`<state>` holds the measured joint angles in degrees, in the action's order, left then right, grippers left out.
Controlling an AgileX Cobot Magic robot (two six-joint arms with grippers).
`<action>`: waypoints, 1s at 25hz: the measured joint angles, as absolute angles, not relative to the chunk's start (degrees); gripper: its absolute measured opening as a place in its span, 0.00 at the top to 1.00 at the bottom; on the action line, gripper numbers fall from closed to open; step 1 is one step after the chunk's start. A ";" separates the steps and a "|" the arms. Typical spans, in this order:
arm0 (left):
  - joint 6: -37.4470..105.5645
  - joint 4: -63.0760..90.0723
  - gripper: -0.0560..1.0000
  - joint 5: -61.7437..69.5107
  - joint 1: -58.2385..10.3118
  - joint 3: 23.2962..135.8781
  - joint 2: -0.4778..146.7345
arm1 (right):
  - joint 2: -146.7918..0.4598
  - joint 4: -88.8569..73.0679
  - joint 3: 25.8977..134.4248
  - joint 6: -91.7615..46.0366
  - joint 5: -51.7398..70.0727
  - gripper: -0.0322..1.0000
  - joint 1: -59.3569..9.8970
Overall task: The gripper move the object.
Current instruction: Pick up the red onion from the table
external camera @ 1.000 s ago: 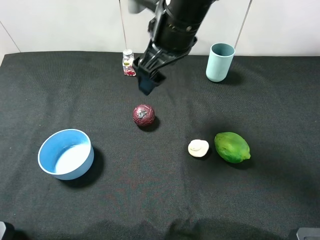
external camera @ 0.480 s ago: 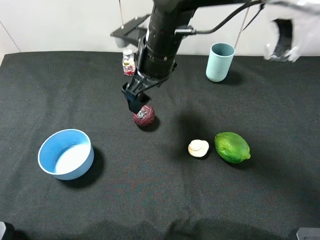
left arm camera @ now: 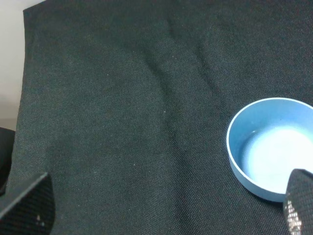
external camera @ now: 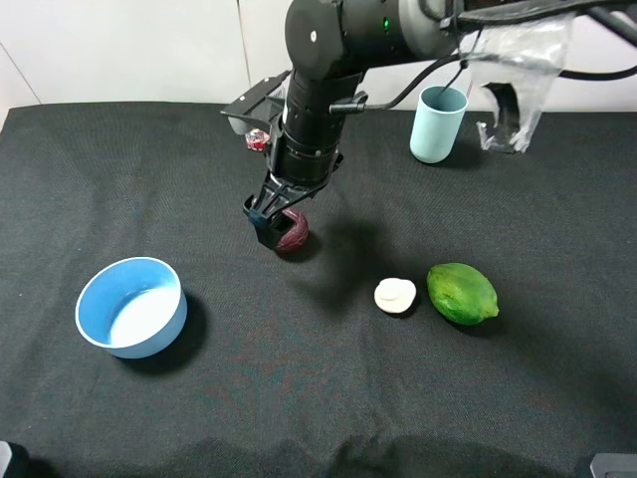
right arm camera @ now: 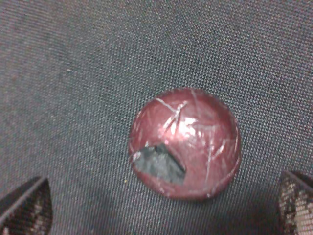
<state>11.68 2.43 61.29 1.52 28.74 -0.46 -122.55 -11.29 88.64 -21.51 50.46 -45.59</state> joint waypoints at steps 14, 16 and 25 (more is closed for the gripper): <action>11.68 2.43 0.01 61.29 1.52 28.74 -0.46 | -126.96 -11.46 88.69 -21.70 45.90 0.30 -45.59; 11.68 2.43 0.01 61.29 1.52 28.74 -0.46 | -127.23 -11.51 88.69 -21.70 44.71 0.30 -45.59; 11.68 2.43 0.01 61.29 1.52 28.74 -0.46 | -129.24 -11.64 88.69 -21.89 42.59 0.30 -45.59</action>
